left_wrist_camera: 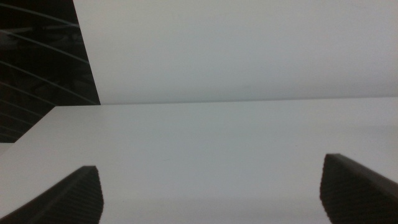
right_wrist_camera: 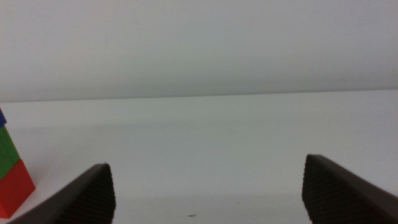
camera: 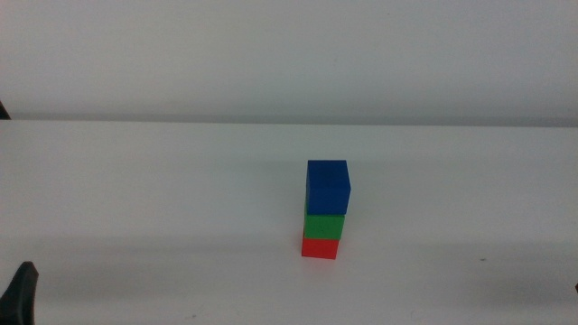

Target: Stack red cubes first, then green, then blue cubes in a specific spot.

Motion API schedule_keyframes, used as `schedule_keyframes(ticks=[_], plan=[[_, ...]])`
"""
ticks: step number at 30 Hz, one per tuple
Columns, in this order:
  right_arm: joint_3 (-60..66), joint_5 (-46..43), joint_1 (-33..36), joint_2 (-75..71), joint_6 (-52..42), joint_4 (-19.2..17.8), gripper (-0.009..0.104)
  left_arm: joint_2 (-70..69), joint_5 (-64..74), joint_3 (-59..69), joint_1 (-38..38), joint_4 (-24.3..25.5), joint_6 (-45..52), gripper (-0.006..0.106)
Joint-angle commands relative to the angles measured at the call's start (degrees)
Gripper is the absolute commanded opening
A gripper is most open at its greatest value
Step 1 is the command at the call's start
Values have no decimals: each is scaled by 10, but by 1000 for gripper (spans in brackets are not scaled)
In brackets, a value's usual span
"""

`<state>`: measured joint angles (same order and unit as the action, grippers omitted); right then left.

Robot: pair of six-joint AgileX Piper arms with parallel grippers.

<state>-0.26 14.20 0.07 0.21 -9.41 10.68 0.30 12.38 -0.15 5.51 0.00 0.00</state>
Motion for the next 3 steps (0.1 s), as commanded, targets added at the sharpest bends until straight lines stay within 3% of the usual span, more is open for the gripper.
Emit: schedule_keyframes(ticks=[1,3], plan=[[24,1,-5,-23,-4,-1,80,-24,-10,22,2,-4,0,94],[24,1,-5,-23,-4,-1,80,-23,-10,22,2,-4,0,94]])
